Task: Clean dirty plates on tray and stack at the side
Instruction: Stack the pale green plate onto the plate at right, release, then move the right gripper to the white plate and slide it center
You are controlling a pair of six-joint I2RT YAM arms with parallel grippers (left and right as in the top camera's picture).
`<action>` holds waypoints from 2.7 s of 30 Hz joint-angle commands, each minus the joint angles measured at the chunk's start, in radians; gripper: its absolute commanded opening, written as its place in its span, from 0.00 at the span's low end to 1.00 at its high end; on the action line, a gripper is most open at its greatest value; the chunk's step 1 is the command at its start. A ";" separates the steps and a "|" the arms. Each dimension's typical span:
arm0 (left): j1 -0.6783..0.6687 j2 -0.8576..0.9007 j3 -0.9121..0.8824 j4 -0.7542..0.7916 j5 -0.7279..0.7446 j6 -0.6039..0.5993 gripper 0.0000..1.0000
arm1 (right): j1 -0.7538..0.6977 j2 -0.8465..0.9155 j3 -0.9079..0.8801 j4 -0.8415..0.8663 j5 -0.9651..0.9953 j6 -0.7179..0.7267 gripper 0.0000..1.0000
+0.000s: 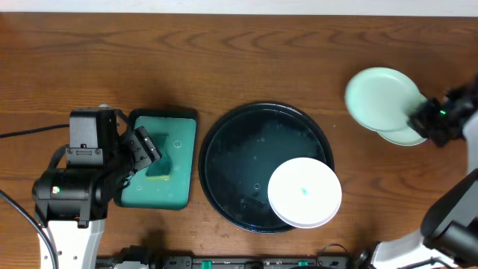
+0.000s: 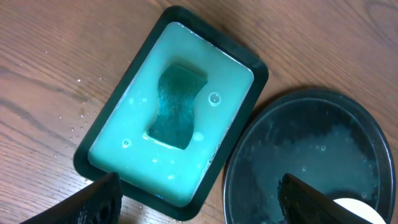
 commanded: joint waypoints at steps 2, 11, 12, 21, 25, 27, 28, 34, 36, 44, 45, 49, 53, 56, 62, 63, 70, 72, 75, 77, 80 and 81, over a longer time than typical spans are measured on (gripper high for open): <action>-0.002 -0.001 -0.007 -0.002 -0.009 0.017 0.80 | -0.096 0.050 0.003 0.000 0.023 0.063 0.01; -0.002 -0.001 -0.007 -0.002 -0.009 0.017 0.81 | -0.150 0.103 0.003 0.011 0.023 0.055 0.03; -0.002 -0.001 -0.007 -0.002 -0.009 0.017 0.81 | -0.148 0.103 0.003 0.012 0.022 0.055 0.08; -0.002 -0.001 -0.007 -0.002 -0.009 0.017 0.80 | -0.137 0.098 0.004 0.032 -0.073 0.007 0.34; -0.002 -0.001 -0.007 -0.002 -0.009 0.017 0.81 | -0.117 0.062 0.005 0.037 -0.155 -0.043 0.33; -0.002 -0.001 -0.007 -0.002 -0.009 0.017 0.80 | -0.090 0.020 0.005 0.047 -0.175 -0.084 0.33; -0.002 -0.001 -0.007 -0.002 -0.009 0.017 0.81 | -0.069 -0.012 0.005 0.055 -0.177 -0.113 0.33; -0.002 -0.001 -0.007 -0.002 -0.009 0.017 0.81 | 0.134 -0.238 0.005 0.043 -0.144 -0.250 0.37; -0.002 -0.001 -0.007 -0.002 -0.009 0.017 0.80 | 0.222 -0.303 0.005 0.023 -0.117 -0.264 0.44; -0.002 -0.001 -0.007 -0.003 -0.009 0.018 0.80 | 0.465 -0.390 0.005 -0.141 -0.129 -0.279 0.91; -0.002 -0.001 -0.007 -0.002 -0.009 0.018 0.80 | 0.484 -0.389 0.005 -0.168 -0.133 -0.279 0.90; -0.002 -0.001 -0.007 -0.002 -0.009 0.018 0.80 | 0.542 -0.389 0.003 -0.230 -0.207 -0.280 0.68; -0.002 -0.001 -0.007 -0.002 -0.009 0.018 0.81 | 0.589 -0.389 0.003 -0.335 -0.239 -0.285 0.99; -0.002 -0.001 -0.007 -0.002 -0.009 0.018 0.80 | 0.606 -0.389 0.002 -0.446 -0.103 -0.173 0.99; -0.002 -0.001 -0.007 -0.006 -0.009 0.026 0.80 | 0.624 -0.396 -0.060 -0.609 0.055 -0.002 0.99; -0.002 -0.001 -0.007 -0.010 -0.009 0.026 0.80 | 0.626 -0.405 -0.091 -0.617 0.056 0.014 0.99; -0.002 -0.001 -0.007 -0.025 -0.010 0.026 0.80 | 0.627 -0.465 -0.359 -0.590 0.063 0.127 0.80; -0.002 -0.001 -0.007 -0.024 -0.009 0.026 0.81 | 0.627 -0.475 -0.423 -0.569 0.063 0.134 0.70; -0.002 -0.001 -0.007 -0.024 -0.009 0.026 0.80 | 0.627 -0.477 -0.523 -0.488 0.058 0.154 0.61; -0.002 -0.001 -0.007 -0.024 -0.009 0.026 0.81 | 0.627 -0.477 -0.561 -0.436 0.059 0.180 0.64; -0.002 -0.001 -0.007 -0.025 -0.009 0.026 0.80 | 0.627 -0.476 -0.607 -0.336 0.059 0.207 0.64; -0.002 -0.001 -0.007 -0.025 -0.009 0.026 0.80 | 0.627 -0.476 -0.615 -0.311 0.060 0.215 0.64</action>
